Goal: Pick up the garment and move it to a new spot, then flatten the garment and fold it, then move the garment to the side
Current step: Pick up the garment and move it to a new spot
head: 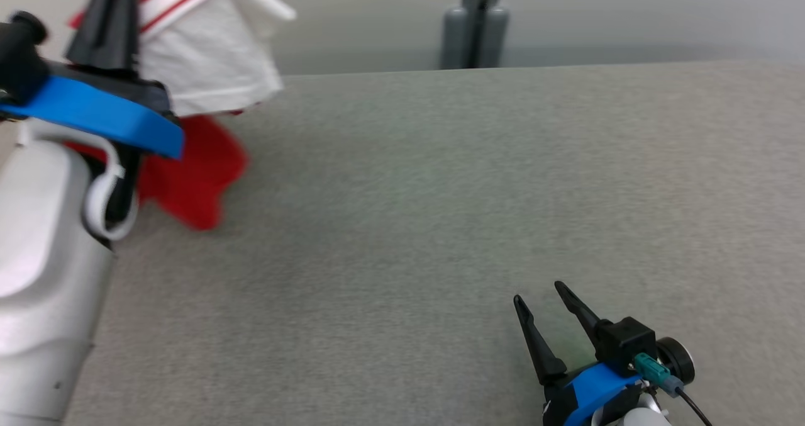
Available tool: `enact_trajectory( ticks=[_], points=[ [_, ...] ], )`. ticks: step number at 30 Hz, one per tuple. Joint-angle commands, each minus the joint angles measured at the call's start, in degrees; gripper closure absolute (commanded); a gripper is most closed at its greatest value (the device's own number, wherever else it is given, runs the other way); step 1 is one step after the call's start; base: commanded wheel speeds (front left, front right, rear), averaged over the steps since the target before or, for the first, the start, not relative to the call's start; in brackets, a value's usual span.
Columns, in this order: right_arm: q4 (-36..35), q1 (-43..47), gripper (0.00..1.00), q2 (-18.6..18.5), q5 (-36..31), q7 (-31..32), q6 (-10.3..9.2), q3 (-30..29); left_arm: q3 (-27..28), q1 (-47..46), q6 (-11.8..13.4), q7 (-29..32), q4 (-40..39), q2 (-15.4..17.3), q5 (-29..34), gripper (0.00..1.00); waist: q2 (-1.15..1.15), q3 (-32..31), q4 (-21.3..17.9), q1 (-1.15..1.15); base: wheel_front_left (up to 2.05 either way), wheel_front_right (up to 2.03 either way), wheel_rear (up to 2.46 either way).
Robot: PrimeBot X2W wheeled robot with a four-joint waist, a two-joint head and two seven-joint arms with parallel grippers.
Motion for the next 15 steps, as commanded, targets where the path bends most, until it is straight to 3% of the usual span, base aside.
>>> enact_trajectory(
  ticks=[1,8,15],
  points=[
    [-0.33,1.34,0.00,-0.25,0.33,-0.04,-0.02,0.04,-0.66,1.77,0.10,-0.15,-1.59,-1.13,-0.20,1.00,0.00,-3.10,-4.54,0.00,0.00,0.00,0.00],
    [-1.43,2.84,0.00,-0.23,1.22,-0.05,-0.02,0.53,-4.19,6.18,0.32,-0.15,-5.94,-8.39,-0.65,1.00,0.00,-3.26,-12.50,0.00,0.00,0.00,0.00],
    [-2.45,3.27,0.00,-0.22,2.90,-0.05,-0.02,1.40,-10.07,9.72,0.56,0.14,-3.68,-14.50,0.61,1.00,0.00,-2.14,-18.23,0.00,0.00,0.00,0.00]
  ],
)
